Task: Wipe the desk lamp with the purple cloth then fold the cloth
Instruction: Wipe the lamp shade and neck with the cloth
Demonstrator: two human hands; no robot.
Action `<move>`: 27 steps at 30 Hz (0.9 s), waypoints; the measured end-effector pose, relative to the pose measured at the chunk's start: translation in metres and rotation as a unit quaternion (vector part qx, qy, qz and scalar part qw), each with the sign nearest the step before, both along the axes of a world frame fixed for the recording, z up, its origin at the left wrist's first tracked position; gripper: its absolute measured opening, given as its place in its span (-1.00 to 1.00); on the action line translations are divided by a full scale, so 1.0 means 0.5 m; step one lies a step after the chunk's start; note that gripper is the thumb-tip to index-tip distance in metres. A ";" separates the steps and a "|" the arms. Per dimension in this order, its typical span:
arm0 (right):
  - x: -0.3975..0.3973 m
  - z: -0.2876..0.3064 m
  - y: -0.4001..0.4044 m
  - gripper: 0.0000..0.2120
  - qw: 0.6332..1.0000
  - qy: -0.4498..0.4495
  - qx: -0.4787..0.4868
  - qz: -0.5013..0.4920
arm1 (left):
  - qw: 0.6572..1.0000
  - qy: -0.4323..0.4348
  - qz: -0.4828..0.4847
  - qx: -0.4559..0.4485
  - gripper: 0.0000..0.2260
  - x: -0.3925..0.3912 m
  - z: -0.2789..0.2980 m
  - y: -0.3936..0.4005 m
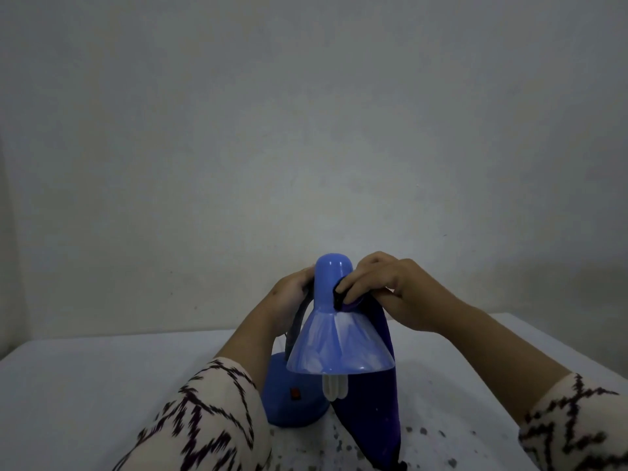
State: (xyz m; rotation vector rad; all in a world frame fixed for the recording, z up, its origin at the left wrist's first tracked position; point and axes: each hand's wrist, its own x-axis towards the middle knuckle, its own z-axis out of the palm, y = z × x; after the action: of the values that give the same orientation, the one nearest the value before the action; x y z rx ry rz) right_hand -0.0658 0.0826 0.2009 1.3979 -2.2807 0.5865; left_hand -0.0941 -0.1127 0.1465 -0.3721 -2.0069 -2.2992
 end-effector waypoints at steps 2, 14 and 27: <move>-0.011 -0.008 0.006 -0.57 0.999 -0.003 -0.032 0.005 | 1.000 -0.005 0.006 -0.005 -0.69 -0.003 0.000 0.001; -0.058 -0.049 0.029 -0.61 0.915 -0.229 -0.333 -0.017 | 0.995 -0.049 0.034 0.080 -0.54 -0.013 -0.007 -0.018; -0.003 -0.072 -0.036 -0.72 0.983 0.053 -0.174 0.022 | 0.996 -0.057 0.001 0.066 -0.67 -0.009 -0.009 -0.022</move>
State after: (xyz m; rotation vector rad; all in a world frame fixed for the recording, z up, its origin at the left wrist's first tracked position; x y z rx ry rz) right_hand -0.0672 0.0647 0.1651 1.2749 -1.9530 0.8561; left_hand -0.0986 -0.1236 0.1420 -0.2341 -1.8863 -2.4887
